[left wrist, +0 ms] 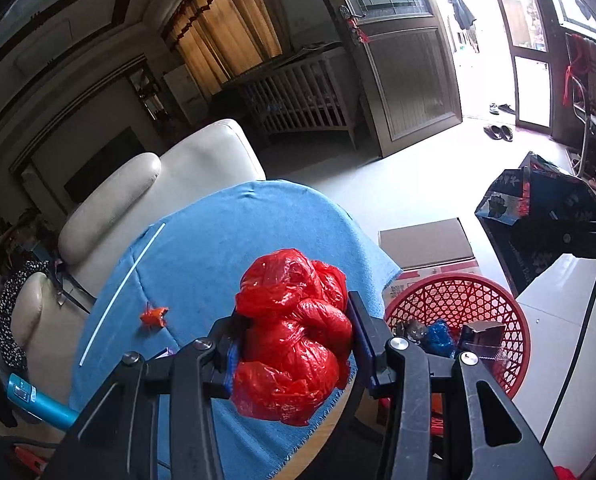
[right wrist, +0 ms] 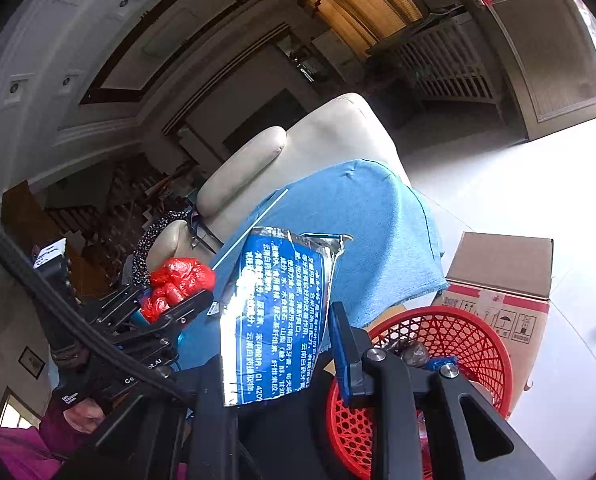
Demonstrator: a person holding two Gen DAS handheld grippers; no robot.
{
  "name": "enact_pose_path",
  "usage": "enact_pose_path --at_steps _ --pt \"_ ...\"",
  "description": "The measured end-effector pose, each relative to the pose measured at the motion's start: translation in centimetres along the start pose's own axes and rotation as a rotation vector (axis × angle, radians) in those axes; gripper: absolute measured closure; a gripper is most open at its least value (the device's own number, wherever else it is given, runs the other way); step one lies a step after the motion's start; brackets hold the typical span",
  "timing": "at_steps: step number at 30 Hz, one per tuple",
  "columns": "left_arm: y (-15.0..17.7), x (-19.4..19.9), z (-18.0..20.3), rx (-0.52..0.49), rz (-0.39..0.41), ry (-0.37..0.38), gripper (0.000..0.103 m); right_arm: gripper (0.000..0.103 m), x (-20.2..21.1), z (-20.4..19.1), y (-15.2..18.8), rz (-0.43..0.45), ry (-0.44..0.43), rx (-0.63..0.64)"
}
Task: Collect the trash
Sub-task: 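Carry the red bag with the left tool while the right tool carries the packet to the basket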
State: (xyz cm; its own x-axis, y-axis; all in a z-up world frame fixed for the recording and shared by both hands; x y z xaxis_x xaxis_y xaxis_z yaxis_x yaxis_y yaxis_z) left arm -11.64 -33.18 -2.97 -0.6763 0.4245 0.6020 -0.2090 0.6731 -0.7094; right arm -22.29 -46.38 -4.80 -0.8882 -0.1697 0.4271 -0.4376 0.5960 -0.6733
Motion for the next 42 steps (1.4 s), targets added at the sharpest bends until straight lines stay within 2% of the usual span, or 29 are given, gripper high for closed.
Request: enact_pose_path --at_steps 36,42 --pt "-0.9 -1.5 4.4 -0.046 -0.047 0.101 0.056 0.077 1.2 1.6 -0.6 0.017 0.010 -0.026" --pt "-0.6 -2.0 4.9 -0.038 -0.067 0.140 0.056 0.077 1.3 1.7 -0.7 0.017 0.017 -0.034"
Point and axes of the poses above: each gripper's, at about its wrist camera, not at the fingertips, and x roughly against the way its jaws point, z to its right, y to its underside, the point moved 7 cm from there along -x, roughly the way its jaws point, and after that the axes turned 2 degrees about z, right-handed, at the moved point
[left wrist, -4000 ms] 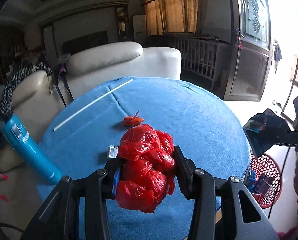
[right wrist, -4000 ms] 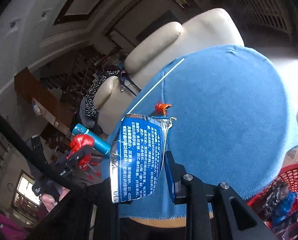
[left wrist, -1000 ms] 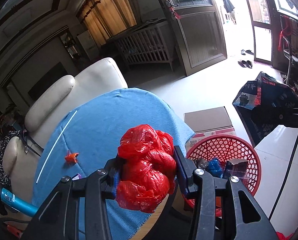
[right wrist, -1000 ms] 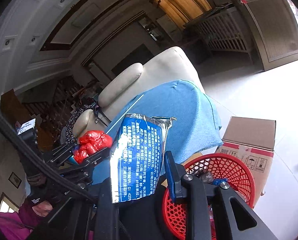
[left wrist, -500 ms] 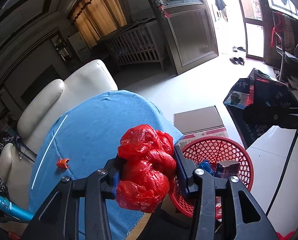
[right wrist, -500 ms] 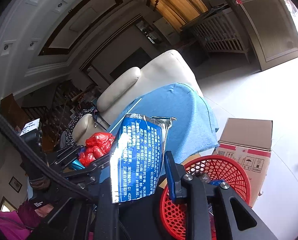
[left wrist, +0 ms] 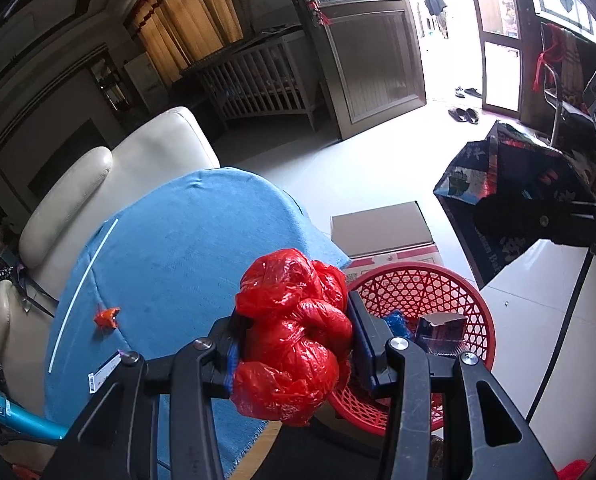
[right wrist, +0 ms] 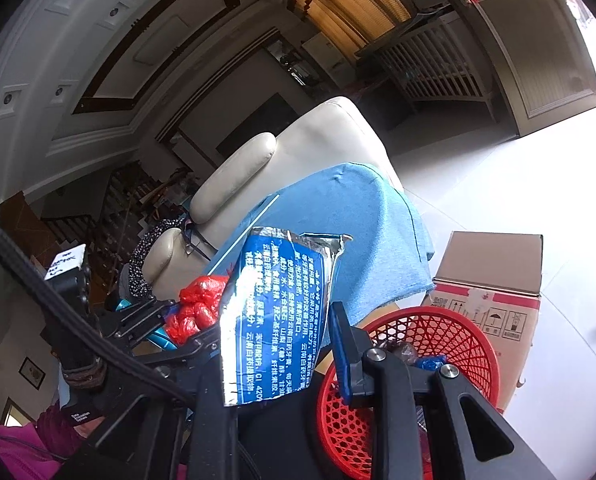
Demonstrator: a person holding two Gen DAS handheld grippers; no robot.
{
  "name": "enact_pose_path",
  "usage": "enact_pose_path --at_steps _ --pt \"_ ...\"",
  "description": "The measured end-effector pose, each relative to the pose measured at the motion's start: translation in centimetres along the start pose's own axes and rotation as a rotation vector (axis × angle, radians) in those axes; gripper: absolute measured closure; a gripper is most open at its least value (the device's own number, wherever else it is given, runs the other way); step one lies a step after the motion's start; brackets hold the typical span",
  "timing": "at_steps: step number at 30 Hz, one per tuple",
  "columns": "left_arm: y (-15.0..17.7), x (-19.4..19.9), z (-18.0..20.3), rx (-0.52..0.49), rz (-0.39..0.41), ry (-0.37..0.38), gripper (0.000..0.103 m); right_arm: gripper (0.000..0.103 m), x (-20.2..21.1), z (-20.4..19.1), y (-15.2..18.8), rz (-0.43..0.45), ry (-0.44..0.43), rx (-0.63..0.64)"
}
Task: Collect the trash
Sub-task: 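Carry the red bag with the left tool while the right tool carries the packet to the basket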
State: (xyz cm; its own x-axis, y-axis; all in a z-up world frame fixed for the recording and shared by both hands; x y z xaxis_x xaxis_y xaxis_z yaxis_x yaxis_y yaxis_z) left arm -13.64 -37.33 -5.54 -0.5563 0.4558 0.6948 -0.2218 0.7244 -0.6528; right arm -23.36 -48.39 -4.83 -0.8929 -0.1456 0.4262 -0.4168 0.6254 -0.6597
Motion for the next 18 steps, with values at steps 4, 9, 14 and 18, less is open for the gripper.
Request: enact_pose_path --at_steps 4,9,14,18 --pt "0.04 -0.16 0.41 -0.005 0.000 0.004 0.056 0.077 0.10 0.11 0.01 0.002 0.003 -0.002" --pt "-0.12 -0.20 0.54 -0.009 0.001 0.007 0.056 0.077 0.22 0.11 -0.07 0.005 0.000 -0.003" --pt "-0.09 -0.22 0.66 -0.016 0.002 0.010 0.056 0.077 0.33 0.26 -0.15 0.011 0.007 0.000" --pt "0.03 -0.33 0.85 -0.021 -0.003 0.013 0.056 0.077 0.50 0.43 -0.02 0.013 0.009 -0.009"
Point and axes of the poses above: each gripper's, at about its wrist camera, not at the fingertips, and x roughly against the way its jaws point, z to its right, y to its underside, the point moved 7 cm from there along -x, roughly the way its jaws point, and after that the axes turned 2 degrees about z, right-handed, at the moved point
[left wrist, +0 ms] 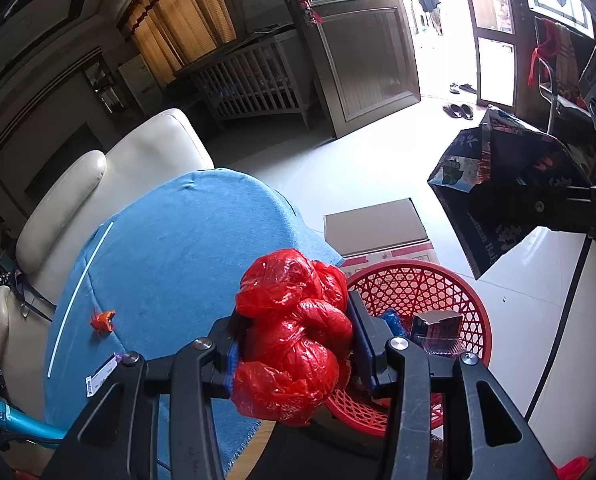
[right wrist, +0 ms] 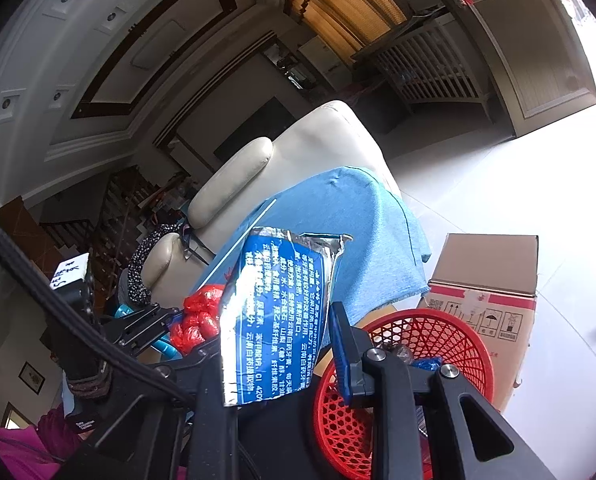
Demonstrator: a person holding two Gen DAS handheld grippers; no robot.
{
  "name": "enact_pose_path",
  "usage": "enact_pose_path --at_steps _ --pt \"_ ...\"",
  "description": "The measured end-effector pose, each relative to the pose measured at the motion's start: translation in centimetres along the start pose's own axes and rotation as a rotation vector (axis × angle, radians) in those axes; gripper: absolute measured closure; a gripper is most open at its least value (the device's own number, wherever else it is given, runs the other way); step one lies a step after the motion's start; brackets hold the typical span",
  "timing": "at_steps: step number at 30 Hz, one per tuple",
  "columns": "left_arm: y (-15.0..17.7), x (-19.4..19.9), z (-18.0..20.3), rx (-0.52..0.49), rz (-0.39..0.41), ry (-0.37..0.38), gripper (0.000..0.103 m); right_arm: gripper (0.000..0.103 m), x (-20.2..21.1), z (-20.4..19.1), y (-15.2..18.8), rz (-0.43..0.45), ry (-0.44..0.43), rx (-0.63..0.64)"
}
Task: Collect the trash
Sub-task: 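Carry the red bag with the left tool while the right tool carries the packet to the basket, then open both tools over the red basket to drop the red bag and packet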
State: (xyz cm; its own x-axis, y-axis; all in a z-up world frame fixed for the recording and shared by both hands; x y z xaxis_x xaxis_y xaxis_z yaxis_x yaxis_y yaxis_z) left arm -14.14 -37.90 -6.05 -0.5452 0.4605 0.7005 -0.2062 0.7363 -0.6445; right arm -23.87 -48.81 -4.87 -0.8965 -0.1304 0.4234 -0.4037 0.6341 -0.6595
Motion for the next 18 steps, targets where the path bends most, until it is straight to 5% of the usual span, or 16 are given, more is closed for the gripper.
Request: enact_pose_path --at_steps 18 --pt "0.2 -0.5 1.1 0.010 -0.015 0.087 0.054 0.075 -1.0 2.0 0.3 -0.025 0.051 -0.045"
Point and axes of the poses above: each gripper's, at about its wrist camera, not at the fingertips, and x roughly against the way its jaws point, z to its right, y to its underside, the point moved 7 cm from there along -x, roughly the way its jaws point, and after that the axes turned 2 degrees about z, right-handed, at the moved point
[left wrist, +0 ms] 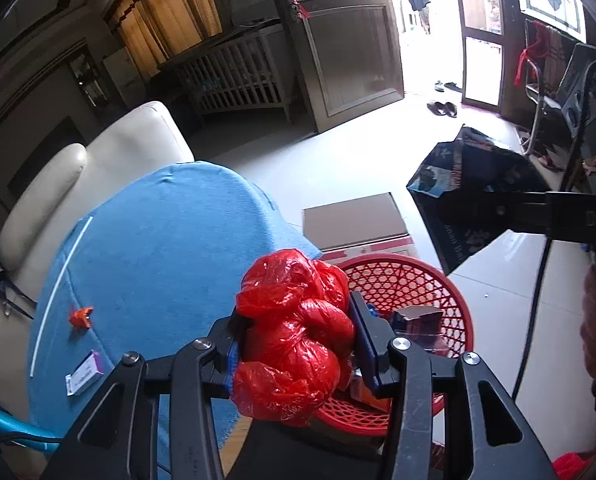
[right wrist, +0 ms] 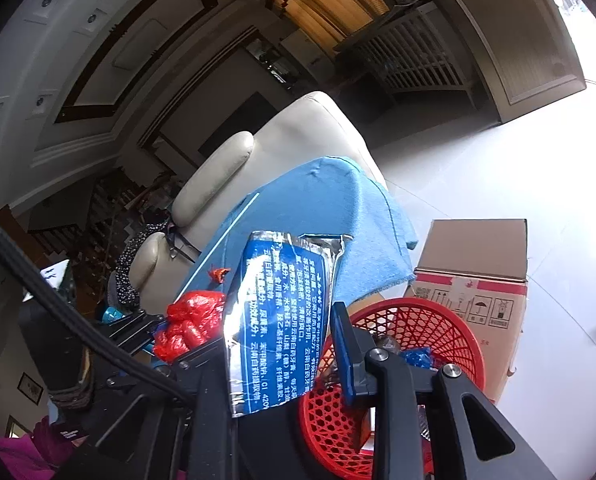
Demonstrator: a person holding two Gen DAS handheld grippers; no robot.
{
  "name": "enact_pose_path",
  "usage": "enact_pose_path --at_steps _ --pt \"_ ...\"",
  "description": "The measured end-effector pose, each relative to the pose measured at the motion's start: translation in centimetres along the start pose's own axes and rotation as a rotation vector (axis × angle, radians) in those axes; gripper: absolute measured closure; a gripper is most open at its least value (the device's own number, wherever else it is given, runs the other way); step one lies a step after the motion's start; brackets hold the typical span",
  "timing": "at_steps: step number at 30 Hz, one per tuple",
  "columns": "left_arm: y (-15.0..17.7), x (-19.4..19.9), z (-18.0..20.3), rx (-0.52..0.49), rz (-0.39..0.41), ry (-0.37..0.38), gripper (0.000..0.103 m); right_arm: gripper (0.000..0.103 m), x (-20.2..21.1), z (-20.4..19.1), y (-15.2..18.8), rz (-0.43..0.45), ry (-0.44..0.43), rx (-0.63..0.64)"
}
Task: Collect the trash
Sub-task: 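Open both tools over the red basket to drop the red bag and packet, then move both tools back over the table toward the orange plastic piece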
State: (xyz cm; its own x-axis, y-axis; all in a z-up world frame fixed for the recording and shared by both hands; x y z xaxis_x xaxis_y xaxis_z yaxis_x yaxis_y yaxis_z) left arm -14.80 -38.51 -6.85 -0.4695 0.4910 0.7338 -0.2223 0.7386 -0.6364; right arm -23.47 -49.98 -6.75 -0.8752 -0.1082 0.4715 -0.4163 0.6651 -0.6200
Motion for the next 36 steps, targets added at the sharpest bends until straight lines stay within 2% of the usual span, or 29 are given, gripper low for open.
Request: enact_pose_path --at_steps 6,8,9,10,15,23,31,36 --pt "0.2 0.0 0.5 0.005 -0.002 0.041 0.050 0.073 -0.6 1.3 0.1 -0.007 0.011 -0.047" --pt "0.2 0.0 0.6 0.005 0.002 0.044 0.047 0.053 -1.0 1.9 0.3 -0.013 0.024 -0.067" --pt "0.2 0.0 0.6 0.004 0.003 0.046 0.047 0.031 -1.1 2.2 0.4 -0.014 0.032 -0.078" --pt "0.2 0.0 0.7 0.004 0.004 0.048 0.047 0.029 -1.0 2.4 0.4 -0.006 0.035 -0.087" --pt "0.3 -0.2 0.5 0.010 0.002 0.046 0.047 0.029 -0.5 2.5 0.0 0.037 0.012 -0.091" --pt "1.6 -0.1 -1.7 0.053 -0.010 0.020 0.046 0.029 -0.3 1.6 -0.1 0.048 0.004 -0.056" --pt "4.2 0.6 -6.9 0.134 -0.018 -0.065 0.046 0.029 0.1 0.5 -0.3 0.062 0.007 -0.012" --pt "6.5 2.1 -11.4 0.199 -0.015 -0.158 0.046 0.029 0.4 -0.1 -0.4 0.071 0.001 0.013"
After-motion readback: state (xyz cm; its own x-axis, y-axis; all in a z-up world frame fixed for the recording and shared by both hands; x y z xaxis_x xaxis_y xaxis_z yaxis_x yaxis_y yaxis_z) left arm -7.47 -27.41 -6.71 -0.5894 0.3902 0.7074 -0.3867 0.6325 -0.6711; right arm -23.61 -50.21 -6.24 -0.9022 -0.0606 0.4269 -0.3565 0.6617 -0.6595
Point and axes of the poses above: each gripper's, at about its wrist camera, not at the fingertips, and x roughly against the way its jaws point, z to its right, y to its underside, the point moved 7 cm from there along -x, roughly the way its jaws point, and after that the axes turned 2 degrees about z, right-handed, at the moved point
